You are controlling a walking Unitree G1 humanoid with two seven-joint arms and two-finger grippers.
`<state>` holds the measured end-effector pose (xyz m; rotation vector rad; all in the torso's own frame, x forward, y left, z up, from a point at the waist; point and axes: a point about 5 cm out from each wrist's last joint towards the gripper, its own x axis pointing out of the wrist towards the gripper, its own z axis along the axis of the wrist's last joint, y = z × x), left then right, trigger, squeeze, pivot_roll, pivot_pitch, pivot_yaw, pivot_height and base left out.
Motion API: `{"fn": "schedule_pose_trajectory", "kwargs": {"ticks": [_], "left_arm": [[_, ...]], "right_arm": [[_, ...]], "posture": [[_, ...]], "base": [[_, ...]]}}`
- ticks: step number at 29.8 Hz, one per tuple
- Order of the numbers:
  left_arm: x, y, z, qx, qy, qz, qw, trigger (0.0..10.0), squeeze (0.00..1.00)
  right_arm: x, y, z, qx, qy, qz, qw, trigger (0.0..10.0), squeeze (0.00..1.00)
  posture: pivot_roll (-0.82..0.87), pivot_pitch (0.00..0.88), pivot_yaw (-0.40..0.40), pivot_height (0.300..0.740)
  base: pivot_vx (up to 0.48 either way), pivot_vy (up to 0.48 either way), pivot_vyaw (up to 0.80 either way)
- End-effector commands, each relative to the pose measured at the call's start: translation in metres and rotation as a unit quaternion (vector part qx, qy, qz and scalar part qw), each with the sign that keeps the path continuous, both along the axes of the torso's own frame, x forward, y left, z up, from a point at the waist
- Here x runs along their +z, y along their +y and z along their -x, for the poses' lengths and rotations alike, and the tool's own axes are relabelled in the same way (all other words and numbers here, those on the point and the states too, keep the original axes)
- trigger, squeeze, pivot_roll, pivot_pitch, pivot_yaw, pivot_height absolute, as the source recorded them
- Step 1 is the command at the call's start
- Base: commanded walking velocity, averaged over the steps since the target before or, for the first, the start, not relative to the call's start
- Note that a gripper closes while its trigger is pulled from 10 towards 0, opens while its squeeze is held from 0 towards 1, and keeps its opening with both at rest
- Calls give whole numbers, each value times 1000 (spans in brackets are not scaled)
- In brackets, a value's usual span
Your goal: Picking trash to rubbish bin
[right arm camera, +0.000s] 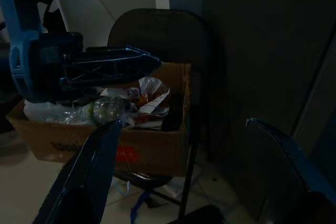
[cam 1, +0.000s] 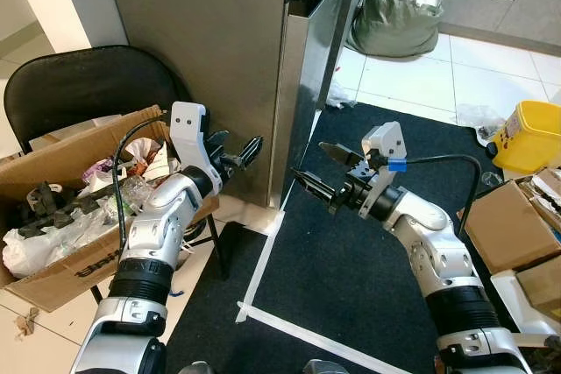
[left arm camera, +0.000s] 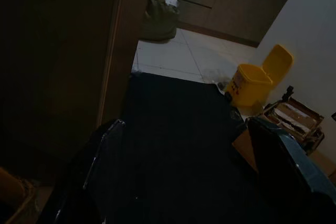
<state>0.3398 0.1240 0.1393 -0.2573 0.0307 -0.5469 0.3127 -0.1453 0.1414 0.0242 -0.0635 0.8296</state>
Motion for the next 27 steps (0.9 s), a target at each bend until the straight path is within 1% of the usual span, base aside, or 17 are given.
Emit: {"fn": "schedule_pose_trajectory", "kwargs": {"ticks": [1, 5, 7, 12, 17, 18, 21, 22, 23, 24, 25, 27], "left_arm": [[-6, 0, 1, 0, 10, -7, 1000, 10000, 0], [-7, 0, 1, 0, 10, -7, 1000, 10000, 0], [-6, 0, 0, -1, 10, -7, 1000, 10000, 0], [-6, 0, 0, -1, 11, -4, 1000, 10000, 0], [-6, 2, -1, 8, 10, 6, 1000, 10000, 0], [-8, 5, -1, 15, 6, -5, 1000, 10000, 0], [-10, 6, -1, 19, 3, -16, 1000, 10000, 0], [-13, 8, -1, 21, -4, -50, 999, 10000, 0], [-16, 8, 0, 21, -10, -69, 997, 10000, 0], [-16, 8, 0, 21, -10, -69, 997, 10000, 0], [-16, 9, 0, 21, -11, -63, 998, 10000, 0], [-16, 10, -1, 23, -8, -35, 999, 10000, 0]], "right_arm": [[-2, 1, 0, 5, 10, 0, 1000, 10000, 0], [-2, 1, -1, 3, 10, -5, 1000, 10000, 0], [-2, -1, -2, -10, 20, -30, 999, 10000, 0], [-4, -1, -4, -20, 27, -13, 999, 10000, 0], [-5, -1, -7, -31, 43, -18, 998, 10000, 0], [-5, -3, -9, -43, 45, -19, 998, 10000, 0], [-5, -3, -10, -48, 45, -18, 998, 10000, 0], [-6, -5, -12, -57, 46, -17, 997, 10000, 0], [-6, -6, -13, -67, 49, -17, 996, 10000, 0], [-6, -6, -13, -67, 49, -17, 996, 10000, 0], [-7, -8, -15, -80, 50, -16, 995, 10000, 0], [-9, -10, -19, -108, 56, -22, 992, 10000, 0]], "posture": [[-32, 0, -1, 740], [-33, 0, -1, 740], [-32, 0, -1, 740], [-34, 0, 0, 740], [-34, 0, 0, 740], [-33, 0, 0, 740], [-34, 0, 0, 740], [-34, 0, 0, 740], [-35, 0, 0, 740], [-35, 0, 0, 740], [-35, 0, 0, 740], [-36, 0, 0, 740]], "base": [[0, 0, 800], [0, 0, 800], [0, 0, 0], [0, 0, 0], [0, 0, -800], [0, 0, -800], [0, 0, -800], [0, 0, -800], [0, 0, -800], [0, 0, -800], [0, 0, -800], [0, 0, -800]]}}
